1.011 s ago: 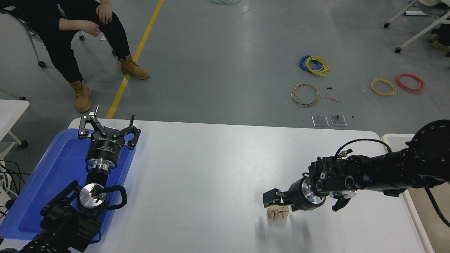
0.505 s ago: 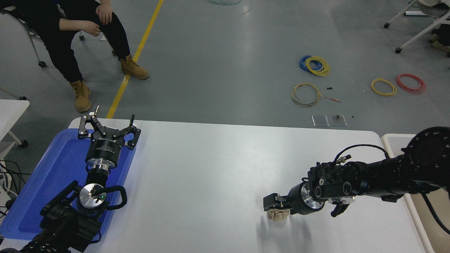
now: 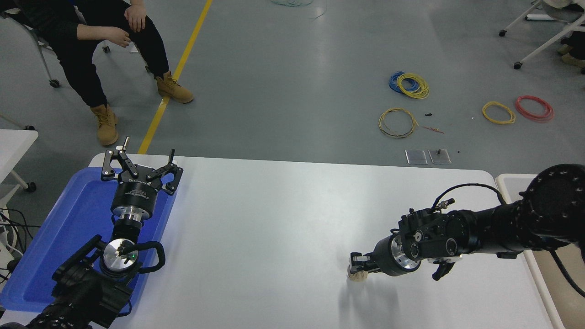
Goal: Pick up paper ball place in dustbin
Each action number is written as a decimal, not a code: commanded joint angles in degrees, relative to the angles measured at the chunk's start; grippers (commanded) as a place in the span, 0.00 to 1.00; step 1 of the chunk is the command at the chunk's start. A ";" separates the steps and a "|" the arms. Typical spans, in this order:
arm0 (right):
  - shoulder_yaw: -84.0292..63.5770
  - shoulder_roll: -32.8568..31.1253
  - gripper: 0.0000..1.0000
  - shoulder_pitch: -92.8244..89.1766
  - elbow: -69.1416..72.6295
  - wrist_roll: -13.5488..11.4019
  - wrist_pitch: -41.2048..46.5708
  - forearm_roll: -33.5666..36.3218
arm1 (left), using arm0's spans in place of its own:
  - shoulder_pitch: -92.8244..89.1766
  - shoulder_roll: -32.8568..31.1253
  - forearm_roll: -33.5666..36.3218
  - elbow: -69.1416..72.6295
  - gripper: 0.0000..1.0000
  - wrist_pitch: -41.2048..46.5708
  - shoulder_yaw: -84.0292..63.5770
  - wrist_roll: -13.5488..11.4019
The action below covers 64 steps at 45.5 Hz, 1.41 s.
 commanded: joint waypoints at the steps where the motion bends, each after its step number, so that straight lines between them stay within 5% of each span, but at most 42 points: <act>1: -2.25 -2.89 0.00 4.98 1.28 2.42 0.99 -1.02 | 0.00 0.00 -0.01 0.00 1.00 -0.06 0.00 0.00; 34: -9.81 -18.89 0.00 31.69 14.90 2.42 12.42 -3.13 | 0.00 0.00 -0.01 0.00 1.00 0.03 0.00 0.00; 64: -12.89 -23.28 0.00 46.73 17.01 2.42 21.30 -4.09 | 0.00 0.00 -0.01 0.00 1.00 -0.06 0.00 0.00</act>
